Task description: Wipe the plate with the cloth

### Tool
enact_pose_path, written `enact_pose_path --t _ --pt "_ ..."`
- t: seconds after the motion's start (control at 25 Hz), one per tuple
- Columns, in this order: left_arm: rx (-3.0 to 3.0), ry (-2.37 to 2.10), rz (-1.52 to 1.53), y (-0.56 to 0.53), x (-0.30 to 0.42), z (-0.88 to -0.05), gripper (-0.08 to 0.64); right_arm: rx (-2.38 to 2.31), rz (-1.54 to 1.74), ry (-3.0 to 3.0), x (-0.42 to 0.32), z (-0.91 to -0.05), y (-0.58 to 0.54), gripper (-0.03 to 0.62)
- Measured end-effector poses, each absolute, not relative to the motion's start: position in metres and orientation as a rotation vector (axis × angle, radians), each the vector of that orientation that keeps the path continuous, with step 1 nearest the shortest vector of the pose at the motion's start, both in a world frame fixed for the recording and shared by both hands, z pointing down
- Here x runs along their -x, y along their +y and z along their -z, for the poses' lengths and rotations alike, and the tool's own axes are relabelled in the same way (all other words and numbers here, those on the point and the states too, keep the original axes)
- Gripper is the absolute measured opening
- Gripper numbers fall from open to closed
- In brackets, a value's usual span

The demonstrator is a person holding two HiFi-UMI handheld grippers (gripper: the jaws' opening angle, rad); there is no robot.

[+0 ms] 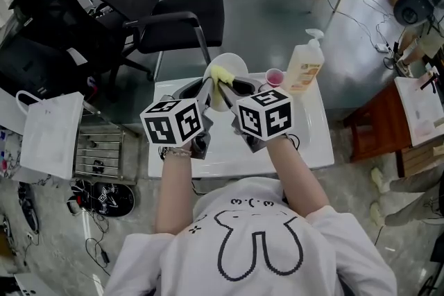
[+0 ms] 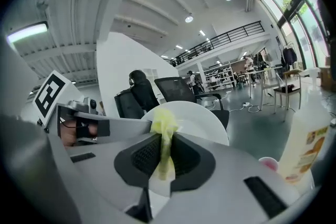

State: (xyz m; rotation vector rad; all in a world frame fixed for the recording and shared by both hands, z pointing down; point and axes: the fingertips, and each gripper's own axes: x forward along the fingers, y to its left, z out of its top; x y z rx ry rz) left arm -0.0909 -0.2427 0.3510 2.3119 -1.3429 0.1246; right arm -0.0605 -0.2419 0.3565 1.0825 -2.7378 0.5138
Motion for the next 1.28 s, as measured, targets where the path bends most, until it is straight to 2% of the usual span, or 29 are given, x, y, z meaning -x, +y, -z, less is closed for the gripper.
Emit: enact_pose_path --t 1.0,1.28 --pt "-2.318 -1.367 -0.130 -0.240 0.097 -0.350 0.018 -1.373 -0.613 -2.406 -0.014 -0.425 -0.265 0.051" --pt "-2.313 -1.383 -0.113 -0.241 0.100 -0.349 0.018 -1.373 -0.638 -2.467 -0.017 -0.405 -0.257 0.051"
